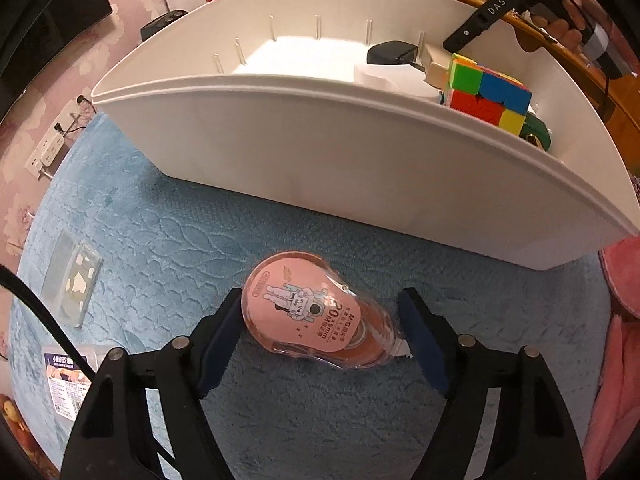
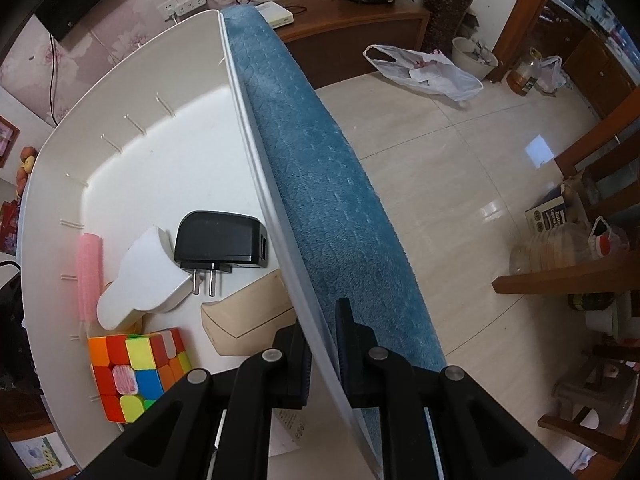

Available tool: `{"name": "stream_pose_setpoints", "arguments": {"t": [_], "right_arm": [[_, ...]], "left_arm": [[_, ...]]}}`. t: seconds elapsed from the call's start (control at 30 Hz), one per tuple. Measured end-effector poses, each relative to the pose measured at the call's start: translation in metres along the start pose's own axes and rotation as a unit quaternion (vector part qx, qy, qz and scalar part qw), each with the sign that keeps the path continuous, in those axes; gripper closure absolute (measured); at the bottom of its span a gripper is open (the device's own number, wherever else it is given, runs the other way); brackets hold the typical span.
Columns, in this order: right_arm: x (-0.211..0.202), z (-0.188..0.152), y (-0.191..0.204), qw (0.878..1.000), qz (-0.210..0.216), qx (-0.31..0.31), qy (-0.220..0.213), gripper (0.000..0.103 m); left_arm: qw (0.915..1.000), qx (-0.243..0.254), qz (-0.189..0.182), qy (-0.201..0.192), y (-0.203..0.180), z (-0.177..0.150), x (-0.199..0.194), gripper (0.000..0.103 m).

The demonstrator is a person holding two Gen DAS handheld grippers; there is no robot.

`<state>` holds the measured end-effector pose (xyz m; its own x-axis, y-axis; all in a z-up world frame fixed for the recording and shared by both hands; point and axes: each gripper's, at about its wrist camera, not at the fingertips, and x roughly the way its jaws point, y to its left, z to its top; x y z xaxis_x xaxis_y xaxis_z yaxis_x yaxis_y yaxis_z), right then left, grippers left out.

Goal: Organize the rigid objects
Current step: 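Carry the pink tape roller into the tray and open the left gripper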

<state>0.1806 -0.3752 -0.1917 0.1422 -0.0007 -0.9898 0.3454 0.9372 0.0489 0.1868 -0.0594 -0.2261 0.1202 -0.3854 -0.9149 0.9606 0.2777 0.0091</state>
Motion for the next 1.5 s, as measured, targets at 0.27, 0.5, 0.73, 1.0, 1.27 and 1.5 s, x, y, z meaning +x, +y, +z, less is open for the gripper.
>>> {"name": "stream_pose_setpoints", "arguments": {"t": [0.27, 0.5, 0.73, 1.0, 1.27, 1.5], "right_arm": [[0.001, 0.001, -0.002, 1.000, 0.002, 0.002, 0.001, 0.091], [0.002, 0.001, -0.005, 1.000, 0.013, 0.007, 0.003, 0.091], [0.004, 0.003, -0.013, 0.999, 0.029, 0.014, 0.004, 0.092], [0.012, 0.004, -0.019, 0.998, 0.046, 0.015, 0.029, 0.094], [0.016, 0.008, -0.017, 0.998, 0.053, -0.023, 0.038, 0.097], [0.016, 0.010, -0.012, 0.994, 0.061, -0.078, 0.048, 0.097]], "left_arm": [[0.9989, -0.043, 0.018, 0.000, -0.005, -0.004, -0.002, 0.028], [0.9908, -0.128, 0.045, 0.012, -0.009, -0.016, -0.008, 0.028], [0.9574, -0.273, 0.085, 0.042, -0.016, -0.037, -0.018, 0.028], [0.8852, -0.449, 0.106, 0.058, -0.022, -0.066, -0.036, 0.028], [0.8256, -0.544, 0.141, 0.055, -0.040, -0.076, -0.067, 0.028], [0.8115, -0.561, 0.154, 0.055, -0.070, -0.043, -0.084, 0.028]]}}
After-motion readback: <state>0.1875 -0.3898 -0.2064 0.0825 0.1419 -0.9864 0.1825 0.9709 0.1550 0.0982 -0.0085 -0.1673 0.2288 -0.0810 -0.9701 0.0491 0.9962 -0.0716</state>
